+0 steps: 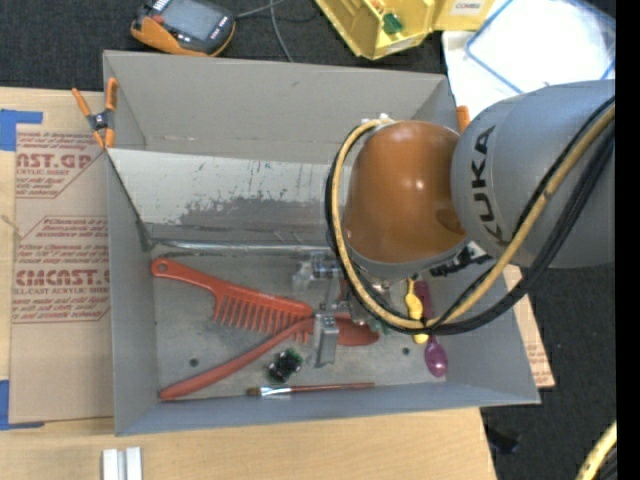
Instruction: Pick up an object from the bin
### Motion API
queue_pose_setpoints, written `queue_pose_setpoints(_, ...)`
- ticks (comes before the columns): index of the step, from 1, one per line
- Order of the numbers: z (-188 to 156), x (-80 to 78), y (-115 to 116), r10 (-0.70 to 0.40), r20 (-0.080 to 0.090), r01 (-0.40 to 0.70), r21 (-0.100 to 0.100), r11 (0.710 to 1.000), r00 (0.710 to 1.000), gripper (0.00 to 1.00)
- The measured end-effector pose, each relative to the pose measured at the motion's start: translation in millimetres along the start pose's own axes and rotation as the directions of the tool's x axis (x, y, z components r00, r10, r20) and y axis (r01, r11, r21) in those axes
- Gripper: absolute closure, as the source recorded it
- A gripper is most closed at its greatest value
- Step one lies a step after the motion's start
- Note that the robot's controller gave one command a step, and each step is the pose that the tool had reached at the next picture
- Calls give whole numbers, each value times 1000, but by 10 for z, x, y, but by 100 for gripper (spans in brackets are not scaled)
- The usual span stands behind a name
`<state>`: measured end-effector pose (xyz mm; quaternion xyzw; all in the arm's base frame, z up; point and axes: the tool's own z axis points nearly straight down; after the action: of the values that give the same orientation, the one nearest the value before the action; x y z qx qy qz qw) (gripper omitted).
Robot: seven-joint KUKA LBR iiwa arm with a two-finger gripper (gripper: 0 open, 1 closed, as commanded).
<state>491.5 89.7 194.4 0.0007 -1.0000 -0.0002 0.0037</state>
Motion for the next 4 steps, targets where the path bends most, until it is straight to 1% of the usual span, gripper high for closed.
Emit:
queue_pose_setpoints(1,-37,-18,-5,1,8,-1,-1,1000,1000,0)
queue_pose_setpoints(2,921,-363,293,-43,12,43,-2,999,999,0)
queue_pose_setpoints(3,1051,-45,863,-176,17,176,0,984,984,100)
queue_pose_setpoints(4,1051,-46,862,-176,17,176,0,984,984,100)
